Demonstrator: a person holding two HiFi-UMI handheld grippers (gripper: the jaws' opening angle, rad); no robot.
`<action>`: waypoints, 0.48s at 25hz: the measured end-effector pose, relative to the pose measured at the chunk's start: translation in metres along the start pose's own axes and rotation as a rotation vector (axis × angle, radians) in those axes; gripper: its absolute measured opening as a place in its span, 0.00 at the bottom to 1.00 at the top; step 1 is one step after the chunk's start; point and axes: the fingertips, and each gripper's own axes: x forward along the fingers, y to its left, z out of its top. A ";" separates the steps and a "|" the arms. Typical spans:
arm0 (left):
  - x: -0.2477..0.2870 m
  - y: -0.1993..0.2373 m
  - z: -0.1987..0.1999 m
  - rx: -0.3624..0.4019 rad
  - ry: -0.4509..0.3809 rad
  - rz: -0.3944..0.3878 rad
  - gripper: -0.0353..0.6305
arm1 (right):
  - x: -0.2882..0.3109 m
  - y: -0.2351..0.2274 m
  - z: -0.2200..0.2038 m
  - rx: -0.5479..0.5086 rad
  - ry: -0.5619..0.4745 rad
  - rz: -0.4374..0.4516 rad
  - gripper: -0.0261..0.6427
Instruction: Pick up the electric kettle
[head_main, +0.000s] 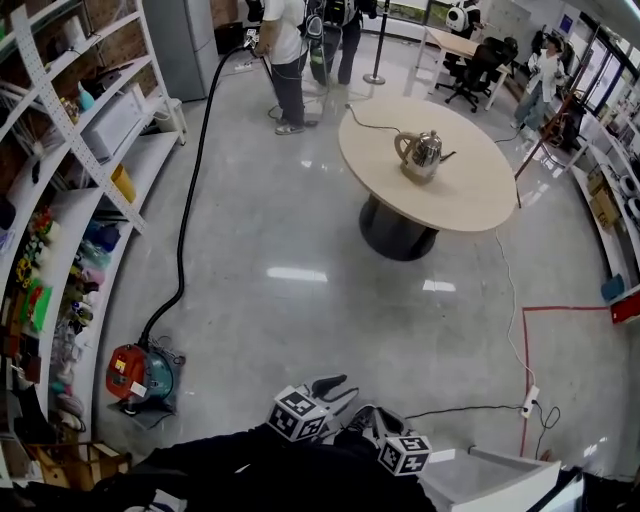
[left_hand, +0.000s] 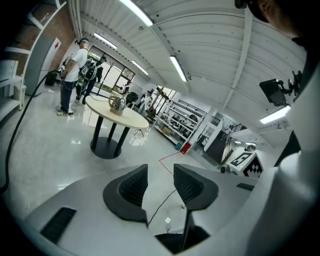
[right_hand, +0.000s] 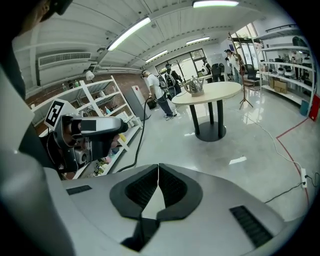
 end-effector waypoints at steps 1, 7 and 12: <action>0.006 -0.002 0.002 -0.004 -0.001 0.017 0.32 | 0.001 -0.009 0.005 0.008 -0.006 0.012 0.06; 0.055 -0.032 0.024 0.009 -0.013 0.092 0.32 | -0.005 -0.065 0.042 0.020 -0.041 0.084 0.06; 0.096 -0.057 0.050 0.040 -0.053 0.156 0.32 | -0.019 -0.114 0.064 0.036 -0.068 0.126 0.06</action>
